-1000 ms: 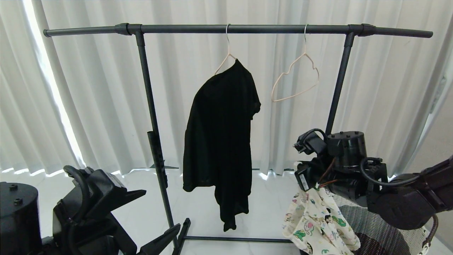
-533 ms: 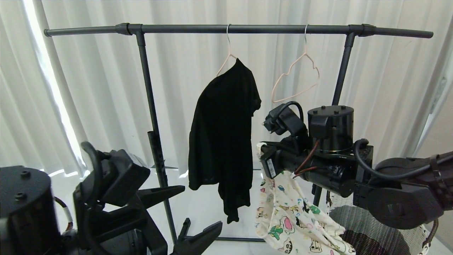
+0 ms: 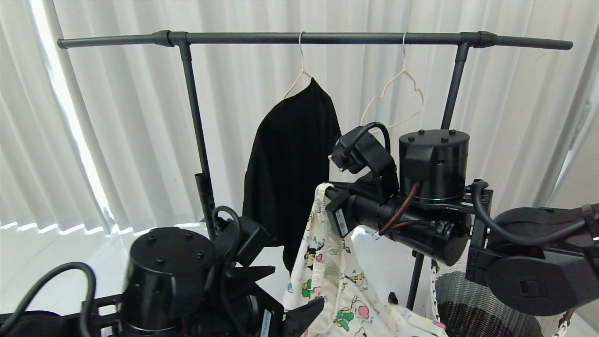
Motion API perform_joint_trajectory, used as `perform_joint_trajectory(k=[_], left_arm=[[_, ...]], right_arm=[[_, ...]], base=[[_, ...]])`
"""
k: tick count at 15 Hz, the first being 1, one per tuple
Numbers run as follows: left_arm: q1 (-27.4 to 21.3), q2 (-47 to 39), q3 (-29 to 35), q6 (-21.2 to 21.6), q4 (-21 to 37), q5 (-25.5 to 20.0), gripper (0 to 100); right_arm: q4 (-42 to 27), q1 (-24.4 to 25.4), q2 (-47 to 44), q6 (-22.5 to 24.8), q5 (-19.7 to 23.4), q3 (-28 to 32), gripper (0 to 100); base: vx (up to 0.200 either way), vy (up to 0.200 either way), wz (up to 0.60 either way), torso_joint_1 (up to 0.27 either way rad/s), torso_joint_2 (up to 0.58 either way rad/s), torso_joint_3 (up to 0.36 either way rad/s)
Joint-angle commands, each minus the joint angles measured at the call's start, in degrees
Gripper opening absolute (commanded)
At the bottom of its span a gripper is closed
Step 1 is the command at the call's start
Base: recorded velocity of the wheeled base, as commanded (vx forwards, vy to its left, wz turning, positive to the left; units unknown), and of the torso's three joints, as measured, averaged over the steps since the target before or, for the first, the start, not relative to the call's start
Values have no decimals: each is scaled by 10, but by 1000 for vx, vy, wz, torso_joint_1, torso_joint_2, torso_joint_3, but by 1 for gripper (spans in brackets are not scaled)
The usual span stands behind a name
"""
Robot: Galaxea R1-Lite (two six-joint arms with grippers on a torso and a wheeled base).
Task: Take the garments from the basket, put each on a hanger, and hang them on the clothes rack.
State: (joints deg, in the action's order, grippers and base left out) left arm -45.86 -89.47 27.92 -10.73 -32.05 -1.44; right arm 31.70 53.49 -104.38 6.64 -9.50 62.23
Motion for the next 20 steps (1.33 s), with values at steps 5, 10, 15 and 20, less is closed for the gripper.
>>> perform_joint_trajectory(k=[5, 10, 15, 20], left_arm=[[43, -161, -37, -5, -122, 72, 100], [57, -139, -148, 0, -210, 74, 100], [59, -131, -227, 34, -314, 79, 100], [59, -131, -235, 36, -331, 79, 0]], right_arm=[[0, 11, 2, 0, 0, 10, 0], [0, 11, 0, 0, 0, 16, 0], [-1, 11, 1, 2, -1, 16, 0], [-2, 11, 4, 4, -2, 16, 0]], base=[[0, 0, 0, 0, 0, 0], [0, 0, 0, 0, 0, 0], [0, 0, 0, 0, 0, 0], [0, 0, 0, 0, 0, 0]])
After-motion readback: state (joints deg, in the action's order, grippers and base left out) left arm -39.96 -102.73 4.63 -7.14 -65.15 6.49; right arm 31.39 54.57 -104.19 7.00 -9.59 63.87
